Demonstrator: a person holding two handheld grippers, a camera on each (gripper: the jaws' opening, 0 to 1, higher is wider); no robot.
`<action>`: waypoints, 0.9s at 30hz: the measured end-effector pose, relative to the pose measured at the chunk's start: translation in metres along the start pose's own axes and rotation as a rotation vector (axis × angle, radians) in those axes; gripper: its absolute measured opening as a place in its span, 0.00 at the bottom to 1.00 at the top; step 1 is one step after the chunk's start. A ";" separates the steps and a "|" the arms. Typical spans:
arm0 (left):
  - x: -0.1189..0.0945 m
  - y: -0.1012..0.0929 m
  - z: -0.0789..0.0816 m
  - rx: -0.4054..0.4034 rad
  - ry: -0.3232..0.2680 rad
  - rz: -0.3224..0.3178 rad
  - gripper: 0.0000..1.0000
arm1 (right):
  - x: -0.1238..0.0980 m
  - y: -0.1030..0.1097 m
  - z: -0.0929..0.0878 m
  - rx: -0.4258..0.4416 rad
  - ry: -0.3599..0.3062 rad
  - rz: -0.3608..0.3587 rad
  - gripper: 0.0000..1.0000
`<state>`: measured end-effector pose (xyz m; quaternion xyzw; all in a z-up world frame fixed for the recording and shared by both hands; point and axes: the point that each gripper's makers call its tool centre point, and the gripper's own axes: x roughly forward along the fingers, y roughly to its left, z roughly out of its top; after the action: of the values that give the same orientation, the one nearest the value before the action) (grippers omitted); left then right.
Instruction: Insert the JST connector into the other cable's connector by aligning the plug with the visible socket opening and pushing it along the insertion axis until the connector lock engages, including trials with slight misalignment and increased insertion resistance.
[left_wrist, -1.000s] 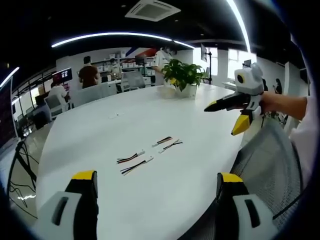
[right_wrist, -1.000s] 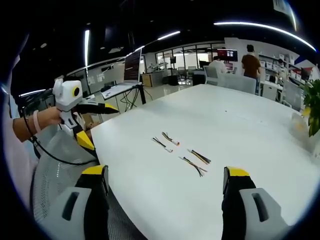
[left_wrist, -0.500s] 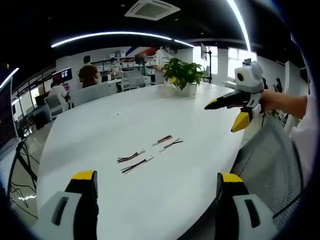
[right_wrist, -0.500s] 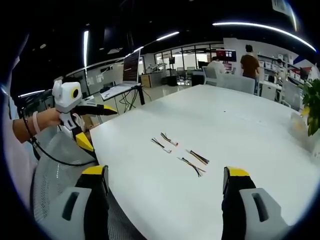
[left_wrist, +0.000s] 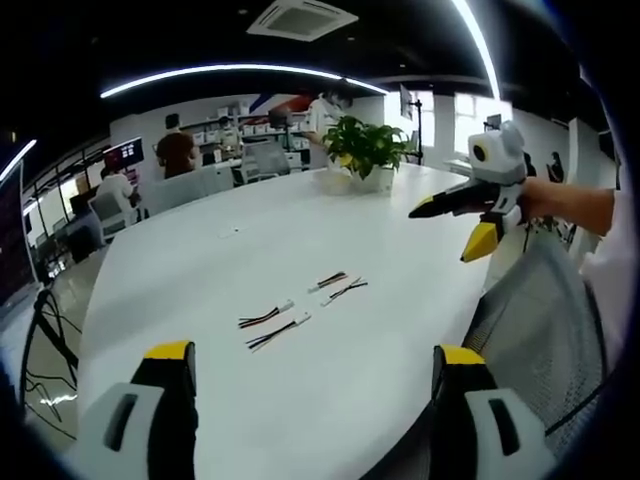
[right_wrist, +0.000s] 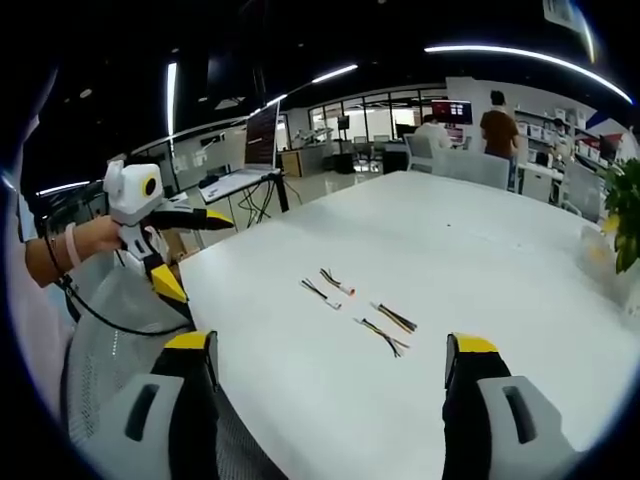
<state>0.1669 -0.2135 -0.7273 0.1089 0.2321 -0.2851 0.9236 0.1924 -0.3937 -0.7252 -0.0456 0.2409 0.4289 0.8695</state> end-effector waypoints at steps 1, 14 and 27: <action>0.000 0.000 0.000 0.001 0.001 0.000 0.96 | 0.000 0.000 0.000 0.000 0.000 0.000 0.92; 0.008 0.003 -0.004 -0.006 0.020 -0.011 0.96 | 0.007 -0.005 0.002 0.003 0.006 0.001 0.92; 0.014 0.011 -0.003 -0.002 0.027 -0.006 0.96 | 0.015 -0.007 0.009 0.000 -0.004 0.009 0.90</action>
<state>0.1826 -0.2103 -0.7364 0.1113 0.2448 -0.2860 0.9197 0.2093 -0.3848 -0.7256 -0.0435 0.2392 0.4329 0.8681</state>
